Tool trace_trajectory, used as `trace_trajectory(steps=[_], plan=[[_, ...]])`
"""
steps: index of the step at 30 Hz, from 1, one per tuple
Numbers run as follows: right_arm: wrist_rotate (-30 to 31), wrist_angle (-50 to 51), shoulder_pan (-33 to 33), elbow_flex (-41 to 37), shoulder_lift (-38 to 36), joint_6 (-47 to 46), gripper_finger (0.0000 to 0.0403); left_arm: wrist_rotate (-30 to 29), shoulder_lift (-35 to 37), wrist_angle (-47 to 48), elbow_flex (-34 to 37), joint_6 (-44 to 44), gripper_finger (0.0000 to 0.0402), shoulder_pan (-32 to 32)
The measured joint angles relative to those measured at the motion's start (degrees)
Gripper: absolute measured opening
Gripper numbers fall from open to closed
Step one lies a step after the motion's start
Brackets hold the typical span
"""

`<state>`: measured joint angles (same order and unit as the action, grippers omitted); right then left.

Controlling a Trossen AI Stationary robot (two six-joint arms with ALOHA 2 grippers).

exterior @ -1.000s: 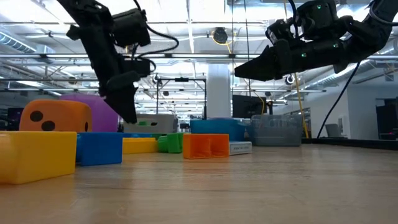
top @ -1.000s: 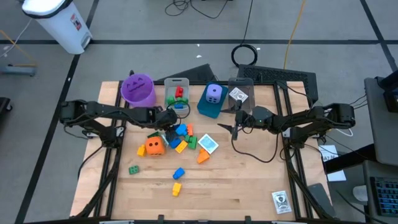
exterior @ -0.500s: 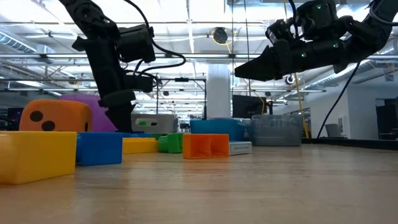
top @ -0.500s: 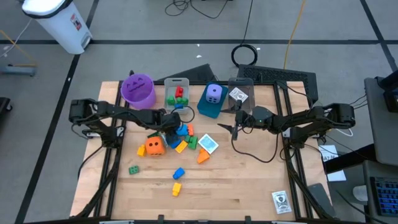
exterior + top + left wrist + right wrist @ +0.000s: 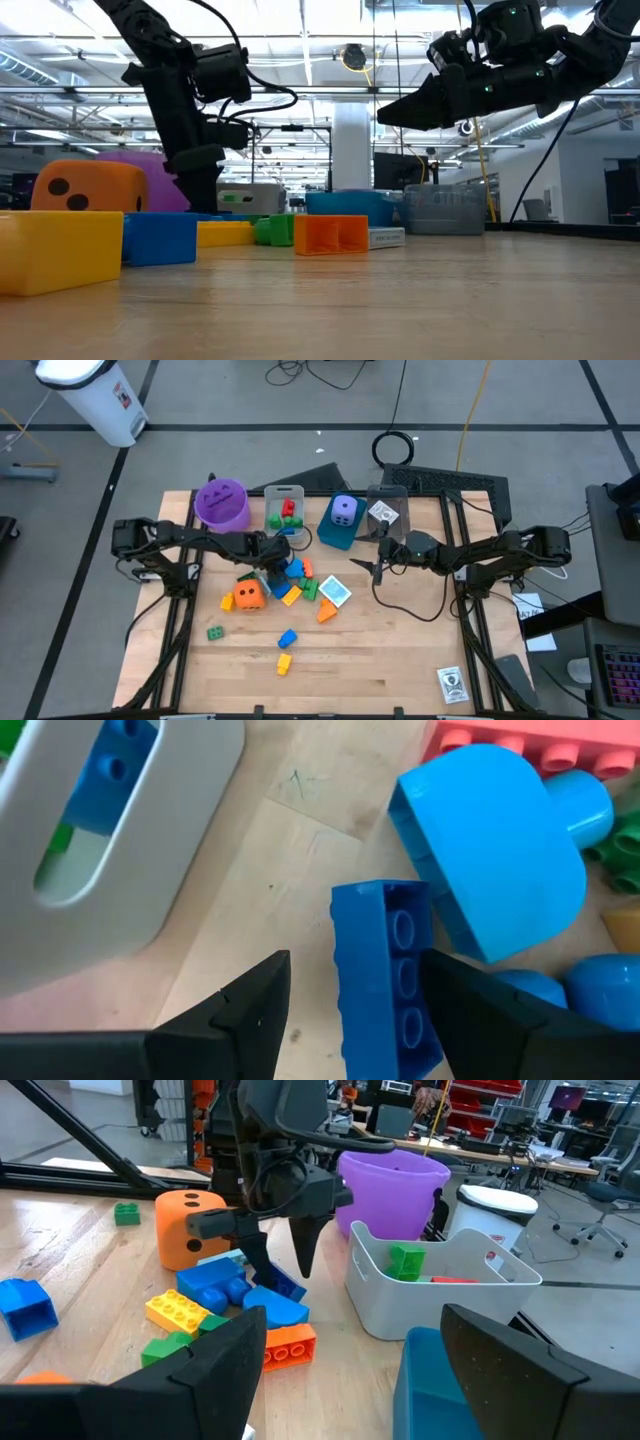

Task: Pick & Place Toys
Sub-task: Put the dark blue game piece into the gray bin

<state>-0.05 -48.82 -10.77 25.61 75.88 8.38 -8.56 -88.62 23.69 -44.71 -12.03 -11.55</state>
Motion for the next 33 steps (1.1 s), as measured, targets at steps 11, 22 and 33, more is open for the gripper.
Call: trace_trajectory(steps=[11,22,33], plan=[[0.0,0.02,-0.02,0.0,0.0,0.0,0.0288,2.19,-2.62,-0.71,-0.03,0.13,0.0229,-0.11],[0.17,0.24,-0.02,0.0,0.0,0.04,0.0288,3.58,-4.58,-1.79,-0.33,0.91,0.0229,-0.15],[0.22,0.24,-0.02,0.0,0.0,0.24,0.0288,3.63,-3.56,2.98,-5.06,4.59,0.0119,-1.64]])
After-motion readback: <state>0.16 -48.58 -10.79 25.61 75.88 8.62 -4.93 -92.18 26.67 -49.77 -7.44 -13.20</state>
